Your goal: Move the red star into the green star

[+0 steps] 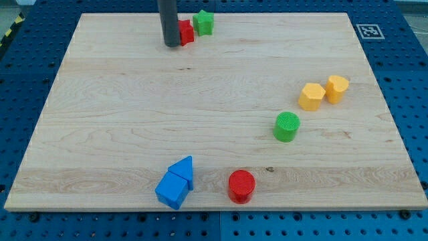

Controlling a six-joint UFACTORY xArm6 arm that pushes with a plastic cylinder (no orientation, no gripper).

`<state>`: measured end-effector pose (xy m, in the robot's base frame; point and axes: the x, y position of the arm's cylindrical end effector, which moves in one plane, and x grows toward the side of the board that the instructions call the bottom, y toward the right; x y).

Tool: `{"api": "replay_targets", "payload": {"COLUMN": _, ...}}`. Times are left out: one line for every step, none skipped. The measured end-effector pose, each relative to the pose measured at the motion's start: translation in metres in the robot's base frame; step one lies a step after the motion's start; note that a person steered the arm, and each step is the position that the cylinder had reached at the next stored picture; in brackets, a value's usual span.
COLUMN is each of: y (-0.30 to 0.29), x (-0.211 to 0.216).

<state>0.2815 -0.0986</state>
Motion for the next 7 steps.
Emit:
{"api": "replay_targets", "payload": {"y": -0.019, "x": -0.004}}
{"api": "replay_targets", "payload": {"y": -0.019, "x": -0.004}}
{"api": "replay_targets", "payload": {"y": -0.001, "x": -0.01}}
{"api": "replay_targets", "payload": {"y": 0.046, "x": -0.041}}
{"api": "replay_targets", "payload": {"y": 0.07, "x": -0.08}}
{"api": "replay_targets", "payload": {"y": 0.07, "x": -0.083}}
{"api": "replay_targets", "payload": {"y": 0.074, "x": -0.083}}
